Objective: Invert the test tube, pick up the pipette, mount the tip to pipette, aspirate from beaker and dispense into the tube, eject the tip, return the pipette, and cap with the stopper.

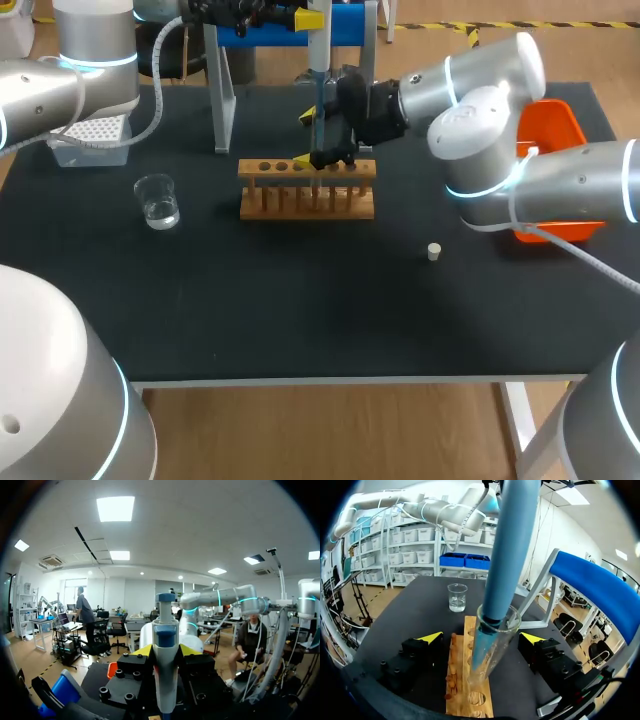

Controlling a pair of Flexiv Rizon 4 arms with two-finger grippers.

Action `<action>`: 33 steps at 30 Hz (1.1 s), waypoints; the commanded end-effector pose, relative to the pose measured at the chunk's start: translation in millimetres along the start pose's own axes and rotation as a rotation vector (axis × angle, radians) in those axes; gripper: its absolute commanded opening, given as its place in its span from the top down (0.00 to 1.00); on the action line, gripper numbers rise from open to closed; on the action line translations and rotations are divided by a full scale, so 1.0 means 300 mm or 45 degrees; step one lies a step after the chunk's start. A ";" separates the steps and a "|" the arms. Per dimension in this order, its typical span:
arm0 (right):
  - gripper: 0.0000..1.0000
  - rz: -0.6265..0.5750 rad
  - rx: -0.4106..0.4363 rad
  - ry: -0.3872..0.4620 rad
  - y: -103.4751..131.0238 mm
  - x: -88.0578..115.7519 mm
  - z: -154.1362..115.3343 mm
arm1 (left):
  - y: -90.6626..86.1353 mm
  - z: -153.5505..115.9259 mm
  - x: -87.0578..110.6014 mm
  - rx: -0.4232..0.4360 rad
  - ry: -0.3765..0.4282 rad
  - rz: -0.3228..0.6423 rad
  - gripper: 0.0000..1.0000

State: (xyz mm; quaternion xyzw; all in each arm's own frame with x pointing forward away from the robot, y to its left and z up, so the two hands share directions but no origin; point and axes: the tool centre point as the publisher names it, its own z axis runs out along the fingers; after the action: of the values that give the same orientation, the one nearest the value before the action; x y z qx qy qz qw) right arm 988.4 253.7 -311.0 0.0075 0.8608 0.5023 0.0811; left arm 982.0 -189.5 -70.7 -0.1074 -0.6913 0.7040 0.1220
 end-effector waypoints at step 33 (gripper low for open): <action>0.00 0.000 0.003 0.000 0.001 0.001 -0.002 | -0.104 0.030 0.028 -0.062 -0.008 0.038 1.00</action>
State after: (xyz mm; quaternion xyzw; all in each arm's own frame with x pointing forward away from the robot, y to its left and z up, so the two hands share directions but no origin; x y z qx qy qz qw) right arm 988.3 253.7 -310.9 0.0076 0.8609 0.5022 0.0811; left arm 974.3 -194.4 -42.6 -0.1197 -0.7045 0.6910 0.1089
